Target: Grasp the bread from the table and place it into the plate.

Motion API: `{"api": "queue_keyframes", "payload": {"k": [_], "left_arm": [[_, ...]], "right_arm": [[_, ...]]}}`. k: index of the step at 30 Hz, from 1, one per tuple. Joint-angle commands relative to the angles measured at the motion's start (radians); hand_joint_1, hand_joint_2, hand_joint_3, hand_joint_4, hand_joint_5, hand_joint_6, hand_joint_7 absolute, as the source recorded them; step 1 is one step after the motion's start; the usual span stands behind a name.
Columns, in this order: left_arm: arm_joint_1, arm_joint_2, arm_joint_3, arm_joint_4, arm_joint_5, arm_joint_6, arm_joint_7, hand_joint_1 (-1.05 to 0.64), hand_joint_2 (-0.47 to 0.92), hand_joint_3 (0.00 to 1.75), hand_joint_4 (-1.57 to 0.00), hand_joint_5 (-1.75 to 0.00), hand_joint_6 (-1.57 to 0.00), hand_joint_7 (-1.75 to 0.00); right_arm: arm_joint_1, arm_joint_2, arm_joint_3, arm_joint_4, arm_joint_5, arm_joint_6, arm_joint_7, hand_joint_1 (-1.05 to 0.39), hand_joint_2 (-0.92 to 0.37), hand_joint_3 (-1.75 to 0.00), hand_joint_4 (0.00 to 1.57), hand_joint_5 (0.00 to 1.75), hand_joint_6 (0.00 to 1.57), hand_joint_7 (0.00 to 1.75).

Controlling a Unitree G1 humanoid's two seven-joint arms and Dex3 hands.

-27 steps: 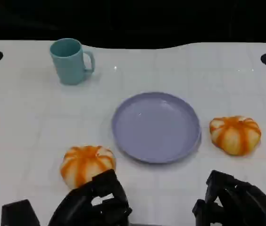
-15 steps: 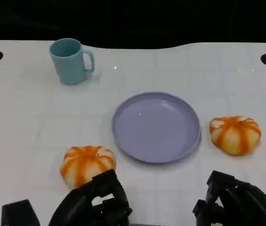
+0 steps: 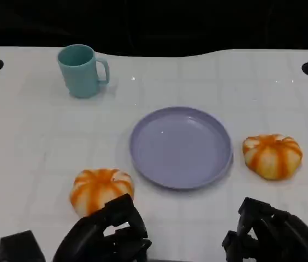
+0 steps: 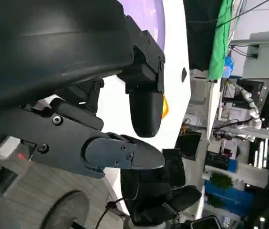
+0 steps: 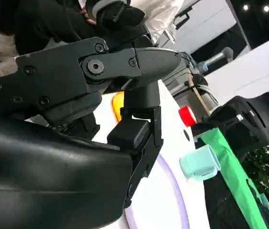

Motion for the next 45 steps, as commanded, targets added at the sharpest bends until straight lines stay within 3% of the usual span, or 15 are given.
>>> {"api": "queue_keyframes", "payload": {"k": [1,3,7,10,15,21,28,36,45], "left_arm": [[-0.014,0.035,0.004,-0.033,0.091,-0.071,0.041,-0.64,0.92,0.23,-0.54,-1.75,-0.40,-1.55],[-0.026,0.051,0.003,-0.048,0.143,-0.103,0.057,-0.60,0.92,0.19,-0.41,-1.69,-0.42,-1.32],[-0.037,0.069,0.008,-0.092,0.193,-0.103,0.093,-0.53,0.92,0.13,-0.37,-1.48,-0.47,-0.86],[-0.032,0.102,0.013,-0.180,0.298,-0.032,0.155,-0.49,0.92,0.06,-0.33,-1.35,-0.54,-0.45],[-0.050,0.181,0.016,-0.292,0.511,-0.001,0.225,-0.53,0.92,0.04,-0.23,-1.04,-0.54,-0.11],[-0.060,0.246,0.009,-0.409,0.805,0.045,0.298,-0.62,0.92,0.04,-0.32,-0.70,-0.49,-0.01],[-0.083,0.297,-0.046,-0.539,1.173,0.170,0.238,-0.65,0.92,0.01,-0.35,-0.38,-0.32,0.00],[-0.134,0.242,-0.151,-0.531,1.536,0.315,0.132,-0.68,0.87,0.00,-0.32,-0.24,-0.25,0.00],[-0.215,0.184,-0.217,-0.372,1.651,0.373,0.107,-0.67,0.85,0.00,-0.34,-0.15,-0.24,-0.01]], "right_arm": [[-0.012,-0.005,-0.003,0.009,0.001,-0.015,0.001,-0.72,-0.92,-0.24,0.88,1.61,0.78,1.38],[-0.015,-0.004,-0.003,0.011,0.002,-0.013,0.001,-0.73,-0.92,-0.24,0.87,1.61,0.77,1.37],[-0.019,-0.004,-0.002,0.014,0.004,-0.008,0.001,-0.71,-0.92,-0.24,0.86,1.61,0.77,1.35],[-0.021,-0.005,0.002,0.011,-0.002,-0.004,-0.007,-0.71,-0.92,-0.24,0.87,1.61,0.77,1.35],[-0.024,-0.008,0.012,-0.001,-0.009,0.007,-0.022,-0.72,-0.92,-0.23,0.88,1.61,0.79,1.37],[-0.026,-0.008,0.015,-0.001,0.000,0.015,-0.025,-0.72,-0.92,-0.22,0.88,1.61,0.79,1.36],[-0.030,-0.011,0.016,-0.001,-0.003,0.016,-0.028,-0.74,-0.92,-0.23,0.89,1.60,0.80,1.37],[-0.026,-0.014,0.013,-0.007,0.002,0.026,-0.031,-0.73,-0.92,-0.22,0.90,1.59,0.79,1.37],[-0.020,-0.014,0.010,-0.014,0.006,0.031,-0.030,-0.73,-0.92,-0.22,0.90,1.60,0.80,1.37]]}}
